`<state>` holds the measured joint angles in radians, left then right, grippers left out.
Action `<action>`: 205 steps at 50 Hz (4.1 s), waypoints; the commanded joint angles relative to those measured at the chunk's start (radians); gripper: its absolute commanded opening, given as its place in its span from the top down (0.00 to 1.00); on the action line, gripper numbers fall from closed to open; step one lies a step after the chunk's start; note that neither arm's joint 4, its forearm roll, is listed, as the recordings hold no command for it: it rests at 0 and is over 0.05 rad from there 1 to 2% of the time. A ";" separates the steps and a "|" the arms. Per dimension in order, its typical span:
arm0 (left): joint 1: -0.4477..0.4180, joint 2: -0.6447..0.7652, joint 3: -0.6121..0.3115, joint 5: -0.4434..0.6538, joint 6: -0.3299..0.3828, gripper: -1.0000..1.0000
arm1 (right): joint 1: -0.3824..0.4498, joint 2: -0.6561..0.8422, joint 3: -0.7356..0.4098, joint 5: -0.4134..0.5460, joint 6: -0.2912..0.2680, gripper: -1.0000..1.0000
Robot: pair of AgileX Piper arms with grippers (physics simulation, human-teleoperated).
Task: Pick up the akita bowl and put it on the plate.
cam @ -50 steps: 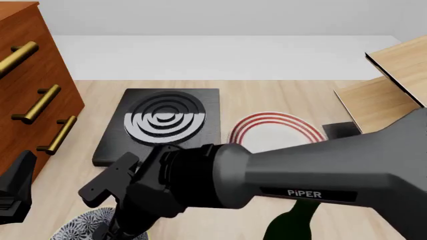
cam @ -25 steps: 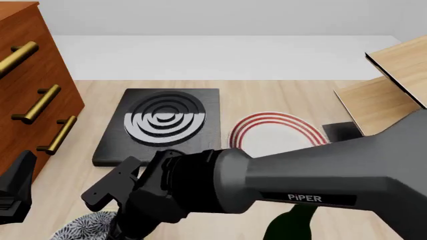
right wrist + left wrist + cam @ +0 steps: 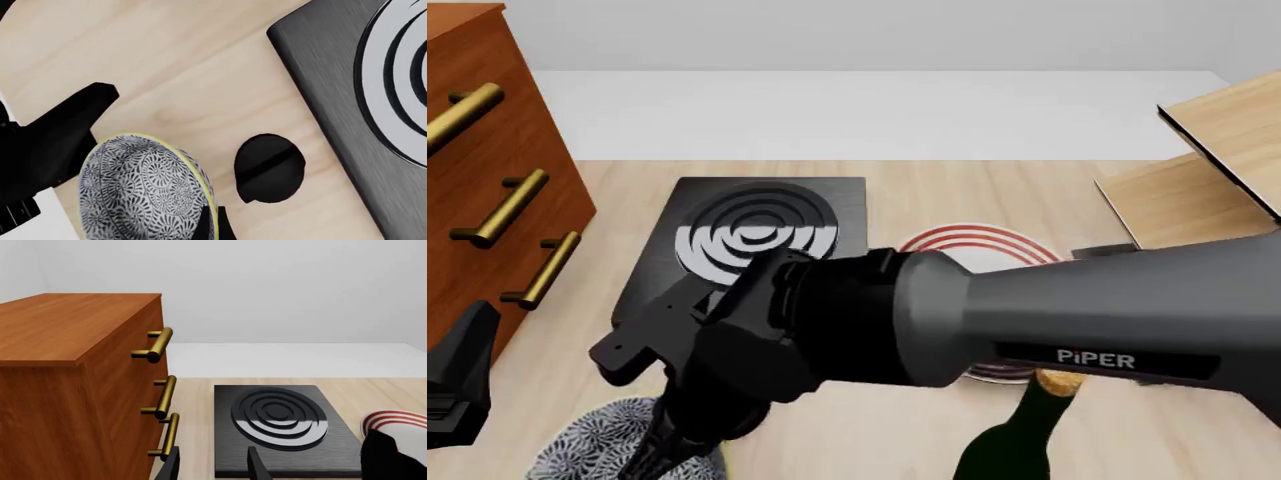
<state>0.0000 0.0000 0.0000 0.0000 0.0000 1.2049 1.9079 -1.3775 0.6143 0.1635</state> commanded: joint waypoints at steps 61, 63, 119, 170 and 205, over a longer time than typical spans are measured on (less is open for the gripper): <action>0.000 0.000 0.000 0.000 0.000 0.00 | -0.605 -0.435 0.139 -0.005 0.037 1.00; 0.000 0.000 0.000 0.000 0.000 0.00 | -0.627 -0.440 0.161 -0.015 0.039 1.00; 0.000 0.000 0.000 0.000 0.000 0.00 | -0.999 -0.569 0.684 -0.350 0.169 1.00; 0.000 0.000 0.000 0.000 0.000 0.00 | -1.015 -0.449 0.815 -0.542 0.197 1.00; 0.000 0.000 0.000 0.000 0.000 0.00 | -1.035 -0.572 0.786 -0.438 0.140 0.00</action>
<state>0.0000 0.0000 0.0000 0.0000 0.0000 0.1692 1.3707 -0.5872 0.1503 0.3188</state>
